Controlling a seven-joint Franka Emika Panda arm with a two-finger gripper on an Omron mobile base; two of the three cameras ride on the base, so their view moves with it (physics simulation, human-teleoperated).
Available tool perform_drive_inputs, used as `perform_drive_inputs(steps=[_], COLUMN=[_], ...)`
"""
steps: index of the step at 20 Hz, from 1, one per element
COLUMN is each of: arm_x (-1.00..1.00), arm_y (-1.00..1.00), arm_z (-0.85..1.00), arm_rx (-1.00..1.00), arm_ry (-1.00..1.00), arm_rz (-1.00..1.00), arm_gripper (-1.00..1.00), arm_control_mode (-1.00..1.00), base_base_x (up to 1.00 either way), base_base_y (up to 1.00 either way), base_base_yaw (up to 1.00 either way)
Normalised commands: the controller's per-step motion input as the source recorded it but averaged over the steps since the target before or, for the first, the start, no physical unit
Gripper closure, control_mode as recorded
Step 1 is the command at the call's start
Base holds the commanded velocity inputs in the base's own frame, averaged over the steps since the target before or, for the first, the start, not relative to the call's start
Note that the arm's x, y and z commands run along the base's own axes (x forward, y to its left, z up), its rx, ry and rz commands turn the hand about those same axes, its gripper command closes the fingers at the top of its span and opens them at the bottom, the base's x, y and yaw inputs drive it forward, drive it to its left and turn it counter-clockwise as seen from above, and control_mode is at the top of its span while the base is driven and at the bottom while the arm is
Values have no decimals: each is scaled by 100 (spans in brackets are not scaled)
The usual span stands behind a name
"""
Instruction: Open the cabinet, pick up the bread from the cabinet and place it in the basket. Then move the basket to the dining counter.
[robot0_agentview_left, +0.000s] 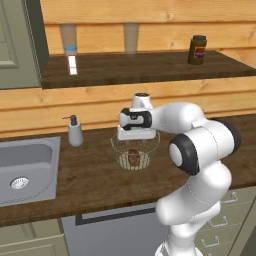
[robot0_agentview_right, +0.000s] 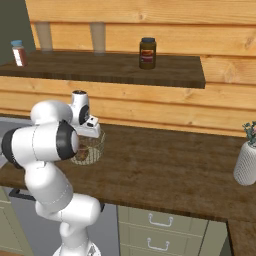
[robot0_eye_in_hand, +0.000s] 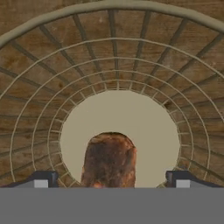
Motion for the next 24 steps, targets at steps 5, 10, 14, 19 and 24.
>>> perform_drive_inputs(steps=[5, 10, 14, 19, 24], arm_x=[-47, -15, 0, -18, -1], arm_y=[-10, -37, -71, -29, 0], arm_z=[18, 0, 0, 0, 6], arm_rx=[0, 0, 0, 0, 0], arm_ry=[-9, 0, 1, 0, 0], arm_rz=[-30, -36, -33, -22, -4], arm_gripper=[-100, -100, -100, -100, -100], arm_control_mode=[-100, -100, -100, -100, -100], base_base_x=[0, 0, 0, 0, 0], base_base_y=[0, 0, 0, 0, 0], base_base_yaw=[0, 0, 0, 0, 0])
